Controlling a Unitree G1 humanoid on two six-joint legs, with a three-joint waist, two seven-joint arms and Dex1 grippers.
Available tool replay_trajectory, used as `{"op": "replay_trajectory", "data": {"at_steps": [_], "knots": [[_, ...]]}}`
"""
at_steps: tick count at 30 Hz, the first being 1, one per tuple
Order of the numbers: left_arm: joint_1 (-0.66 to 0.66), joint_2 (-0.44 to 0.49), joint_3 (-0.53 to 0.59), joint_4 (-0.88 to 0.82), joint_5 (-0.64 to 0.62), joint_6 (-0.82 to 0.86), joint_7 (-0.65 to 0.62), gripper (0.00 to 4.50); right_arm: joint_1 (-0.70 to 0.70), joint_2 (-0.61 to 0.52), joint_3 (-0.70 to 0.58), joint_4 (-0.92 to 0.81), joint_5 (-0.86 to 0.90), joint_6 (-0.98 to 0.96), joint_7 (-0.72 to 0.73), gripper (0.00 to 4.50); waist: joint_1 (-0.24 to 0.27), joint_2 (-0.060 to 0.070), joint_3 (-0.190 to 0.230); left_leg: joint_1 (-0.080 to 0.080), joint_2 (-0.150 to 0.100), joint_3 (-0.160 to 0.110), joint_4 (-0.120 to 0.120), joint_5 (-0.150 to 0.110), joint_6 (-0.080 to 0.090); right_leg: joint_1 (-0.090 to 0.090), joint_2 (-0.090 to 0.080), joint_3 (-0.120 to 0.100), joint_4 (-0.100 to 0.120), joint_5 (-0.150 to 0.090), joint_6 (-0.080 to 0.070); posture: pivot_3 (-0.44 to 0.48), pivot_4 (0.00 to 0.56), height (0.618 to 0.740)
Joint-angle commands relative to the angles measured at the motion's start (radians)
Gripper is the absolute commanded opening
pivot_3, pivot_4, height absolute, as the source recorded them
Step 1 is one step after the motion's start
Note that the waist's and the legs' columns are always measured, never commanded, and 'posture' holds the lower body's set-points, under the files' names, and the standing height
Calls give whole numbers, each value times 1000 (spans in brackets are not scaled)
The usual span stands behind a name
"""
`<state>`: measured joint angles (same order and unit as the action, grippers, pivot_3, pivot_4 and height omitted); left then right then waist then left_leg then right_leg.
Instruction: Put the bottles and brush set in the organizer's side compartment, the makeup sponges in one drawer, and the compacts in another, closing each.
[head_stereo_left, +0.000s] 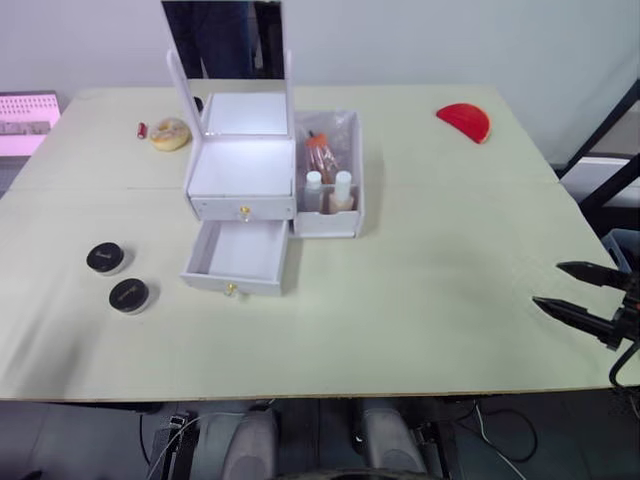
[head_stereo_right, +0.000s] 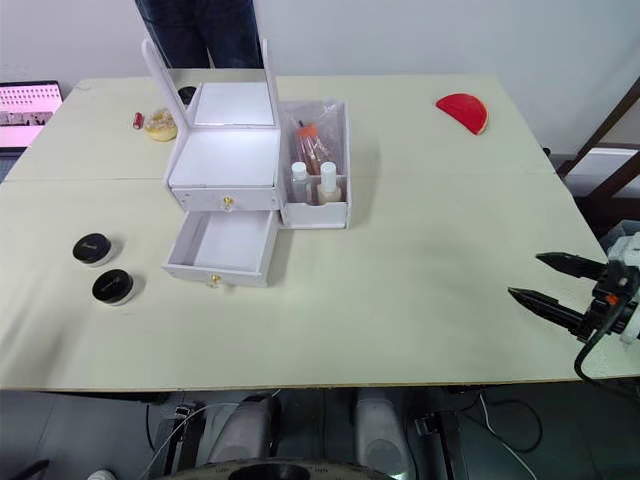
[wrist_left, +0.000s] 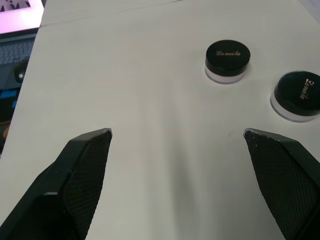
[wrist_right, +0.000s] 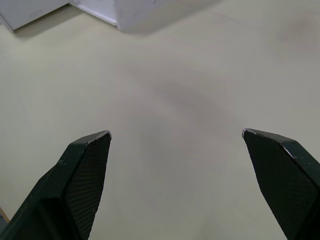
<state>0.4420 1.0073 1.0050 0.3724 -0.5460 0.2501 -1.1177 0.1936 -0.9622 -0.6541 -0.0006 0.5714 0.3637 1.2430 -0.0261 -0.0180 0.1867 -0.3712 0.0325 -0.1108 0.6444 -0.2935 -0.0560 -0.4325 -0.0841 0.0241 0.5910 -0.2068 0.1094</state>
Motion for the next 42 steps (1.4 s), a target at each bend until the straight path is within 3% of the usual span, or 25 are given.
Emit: {"op": "replay_trajectory", "data": {"at_steps": [1, 7, 11, 16, 20, 28, 34, 42], "knots": [[-22, 21, 6, 8, 15, -29, -10, 4444, -21, 4, -26, -33, 15, -14, -19, 4500, -1, 0, 0, 0, 0, 0, 0, 0, 0, 0, 0, 0, 0, 0, 0, 0, 150, 739], [-44, -6, -12, -39, 22, -24, -9, 4444, -42, 8, 3, -90, 27, 11, -50, 4500, -4, 0, 0, 0, 0, 0, 0, 0, 0, 0, 0, 0, 1, 0, 0, 0, 150, 739], [-9, -106, -38, -268, -27, 54, 33, 4444, -110, 12, 89, -274, 113, 120, -113, 4500, -13, 1, 0, 0, 0, 0, 0, 0, 0, 1, 0, 0, 2, 0, 0, 0, 150, 739], [35, -272, -109, -558, -62, 137, 161, 4444, -308, 22, 262, -423, 173, 218, -217, 4500, -18, 0, 0, 2, 0, 0, 0, 0, 0, 2, 0, 1, 4, 1, -1, 0, 150, 739], [29, -393, -192, -686, -37, 137, 282, 4444, -511, 51, 420, -479, 207, 305, -273, 4500, -13, -1, 0, 2, 0, 0, 1, 0, 0, 2, 0, 1, 4, 1, -1, 0, 150, 739], [-67, -454, -341, -641, 96, 62, 434, 4444, -742, 137, 613, -536, 221, 411, -346, 4500, 17, -1, -1, 2, 0, -2, 1, 0, 1, 2, 2, 0, 4, 4, -6, 0, 150, 739], [-174, -470, -429, -547, 155, 34, 509, 4444, -768, 156, 668, -542, 195, 398, -333, 4500, 13, -2, -2, 2, 0, -2, 2, 0, 0, 3, 2, 0, 4, 4, -6, 0, 150, 739], [-245, -470, -499, -493, 160, 28, 519, 4444, -779, 197, 668, -533, 182, 389, -357, 4500, 11, -2, -2, 4, 0, -2, 2, 1, 1, 3, 2, 0, 6, 5, -6, 0, 150, 739]]}}
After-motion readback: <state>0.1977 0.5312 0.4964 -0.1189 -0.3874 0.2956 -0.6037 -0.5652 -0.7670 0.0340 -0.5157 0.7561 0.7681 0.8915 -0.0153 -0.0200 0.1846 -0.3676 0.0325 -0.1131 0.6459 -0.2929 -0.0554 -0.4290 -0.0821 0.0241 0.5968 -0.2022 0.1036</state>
